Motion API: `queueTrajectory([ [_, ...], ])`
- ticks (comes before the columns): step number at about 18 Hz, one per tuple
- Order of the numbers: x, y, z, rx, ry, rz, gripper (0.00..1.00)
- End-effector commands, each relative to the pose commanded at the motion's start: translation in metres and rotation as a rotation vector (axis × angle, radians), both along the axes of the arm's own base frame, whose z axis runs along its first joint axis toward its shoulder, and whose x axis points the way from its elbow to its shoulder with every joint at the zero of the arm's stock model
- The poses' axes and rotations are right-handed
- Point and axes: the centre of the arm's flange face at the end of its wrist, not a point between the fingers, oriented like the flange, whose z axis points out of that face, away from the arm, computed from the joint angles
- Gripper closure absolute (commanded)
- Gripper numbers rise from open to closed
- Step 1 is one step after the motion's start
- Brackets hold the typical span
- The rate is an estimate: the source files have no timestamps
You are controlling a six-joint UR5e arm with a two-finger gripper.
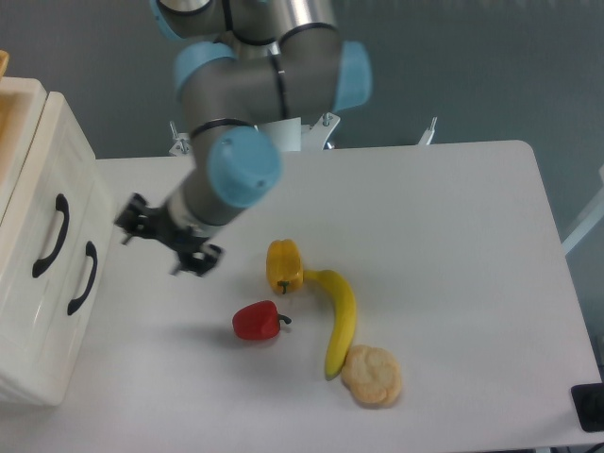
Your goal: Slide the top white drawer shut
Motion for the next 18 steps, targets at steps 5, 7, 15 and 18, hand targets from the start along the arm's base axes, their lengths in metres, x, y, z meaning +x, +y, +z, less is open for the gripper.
queueTrajectory([
  [5, -0.080, -0.042, -0.030, -0.100, 0.270, -0.247, 0.00],
  [7, -0.110, -0.061, -0.034, -0.087, 0.317, -0.290, 0.00],
  [15, -0.189, -0.108, -0.043, -0.044, 0.418, -0.520, 0.00],
  [18, -0.205, -0.115, -0.060, -0.106, 0.448, -0.619, 0.00],
])
